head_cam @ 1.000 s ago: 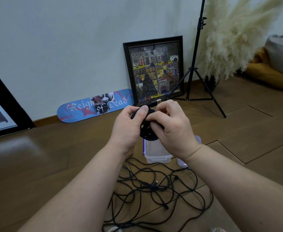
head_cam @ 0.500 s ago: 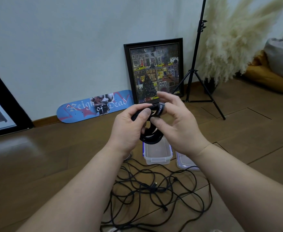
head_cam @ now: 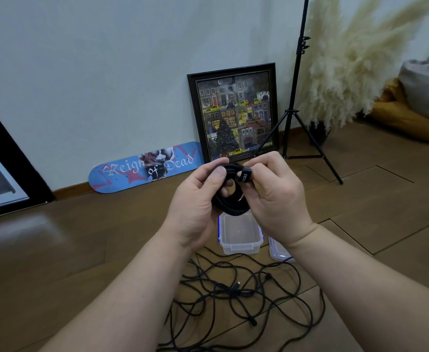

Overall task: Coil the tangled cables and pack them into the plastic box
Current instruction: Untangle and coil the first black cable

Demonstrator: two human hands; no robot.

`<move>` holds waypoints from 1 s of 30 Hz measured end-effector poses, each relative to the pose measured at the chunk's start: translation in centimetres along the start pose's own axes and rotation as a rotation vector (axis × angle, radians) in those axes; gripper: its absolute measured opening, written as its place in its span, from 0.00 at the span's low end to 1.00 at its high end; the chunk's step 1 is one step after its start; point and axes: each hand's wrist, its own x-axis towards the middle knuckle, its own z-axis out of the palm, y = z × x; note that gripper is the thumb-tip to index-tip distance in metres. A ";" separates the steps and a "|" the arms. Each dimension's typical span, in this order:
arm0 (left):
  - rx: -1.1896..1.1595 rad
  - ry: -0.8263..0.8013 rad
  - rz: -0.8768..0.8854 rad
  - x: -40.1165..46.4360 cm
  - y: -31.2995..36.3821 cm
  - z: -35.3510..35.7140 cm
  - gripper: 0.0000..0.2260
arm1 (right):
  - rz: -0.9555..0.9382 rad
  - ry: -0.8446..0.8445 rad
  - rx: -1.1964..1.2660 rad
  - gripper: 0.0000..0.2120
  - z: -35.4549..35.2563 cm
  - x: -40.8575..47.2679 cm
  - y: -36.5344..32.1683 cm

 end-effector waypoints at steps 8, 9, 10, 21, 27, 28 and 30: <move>0.022 0.142 0.029 -0.4 -0.3 1.3 0.10 | -0.095 0.019 -0.079 0.04 0.0 0.4 0.1; 0.029 0.183 0.052 -0.3 -0.4 1.4 0.10 | -0.113 0.018 -0.074 0.04 0.1 0.6 0.0; 0.044 0.224 0.076 -0.1 -0.5 1.5 0.09 | -0.135 0.016 -0.069 0.05 0.1 0.7 -0.2; 0.019 0.281 -0.214 0.8 0.1 0.6 0.13 | -0.223 -0.032 -0.085 0.06 0.6 1.1 0.1; -0.020 0.312 -0.183 1.0 0.1 0.5 0.15 | -0.238 -0.065 -0.086 0.06 0.7 0.9 -0.1; -0.020 0.320 -0.123 1.0 0.0 0.5 0.14 | -0.225 -0.065 -0.080 0.06 0.8 0.9 -0.3; 0.033 0.333 0.026 1.3 -0.3 0.2 0.10 | -0.199 -0.060 -0.060 0.07 0.8 0.7 -0.7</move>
